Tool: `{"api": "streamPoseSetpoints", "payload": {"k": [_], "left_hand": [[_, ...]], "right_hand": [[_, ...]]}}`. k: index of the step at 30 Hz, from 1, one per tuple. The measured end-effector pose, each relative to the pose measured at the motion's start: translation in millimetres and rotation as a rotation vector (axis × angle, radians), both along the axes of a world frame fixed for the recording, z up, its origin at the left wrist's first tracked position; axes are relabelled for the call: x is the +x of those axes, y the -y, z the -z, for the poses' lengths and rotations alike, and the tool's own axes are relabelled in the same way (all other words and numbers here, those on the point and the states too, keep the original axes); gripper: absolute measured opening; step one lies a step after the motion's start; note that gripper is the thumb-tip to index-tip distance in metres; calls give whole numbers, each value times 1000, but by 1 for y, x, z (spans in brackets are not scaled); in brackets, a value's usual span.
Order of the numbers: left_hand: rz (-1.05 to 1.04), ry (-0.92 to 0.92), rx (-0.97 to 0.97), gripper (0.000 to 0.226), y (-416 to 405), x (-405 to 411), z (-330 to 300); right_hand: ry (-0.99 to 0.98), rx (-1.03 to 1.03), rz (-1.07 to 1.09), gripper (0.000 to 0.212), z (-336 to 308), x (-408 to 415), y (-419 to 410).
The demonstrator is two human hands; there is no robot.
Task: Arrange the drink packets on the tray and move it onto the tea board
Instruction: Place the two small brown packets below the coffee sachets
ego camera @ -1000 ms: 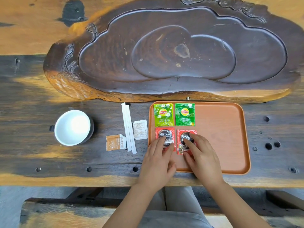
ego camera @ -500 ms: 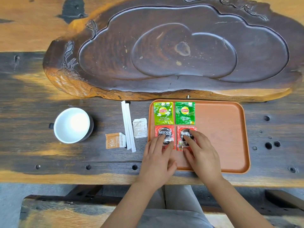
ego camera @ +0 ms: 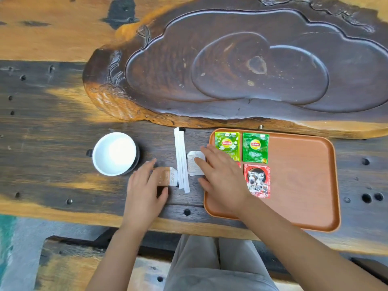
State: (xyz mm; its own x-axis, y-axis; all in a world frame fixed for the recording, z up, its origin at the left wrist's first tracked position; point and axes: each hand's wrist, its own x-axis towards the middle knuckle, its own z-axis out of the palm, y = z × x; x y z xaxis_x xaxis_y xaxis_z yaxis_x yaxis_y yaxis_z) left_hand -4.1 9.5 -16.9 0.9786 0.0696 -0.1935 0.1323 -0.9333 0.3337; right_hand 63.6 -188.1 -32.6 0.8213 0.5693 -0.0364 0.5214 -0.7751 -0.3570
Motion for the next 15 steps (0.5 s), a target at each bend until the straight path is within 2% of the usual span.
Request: {"api": "streamPoseSetpoints", "payload": {"k": [2,5,9,15], "left_hand": [[52,-72,26,49,-12,2,7],[72,-108,0,44,-15,2,15],[18,-56,-61,38,-12,1,21],[5,4,-30,31,-12,-4,22]], "right_hand": [[-19,-107,-78,43,4,8,-15],[6,-178,-85,32,14,12,-27],[65,-154,-94,30,22,14,-28],[104,-31,-97,24,22,10,-20]]}}
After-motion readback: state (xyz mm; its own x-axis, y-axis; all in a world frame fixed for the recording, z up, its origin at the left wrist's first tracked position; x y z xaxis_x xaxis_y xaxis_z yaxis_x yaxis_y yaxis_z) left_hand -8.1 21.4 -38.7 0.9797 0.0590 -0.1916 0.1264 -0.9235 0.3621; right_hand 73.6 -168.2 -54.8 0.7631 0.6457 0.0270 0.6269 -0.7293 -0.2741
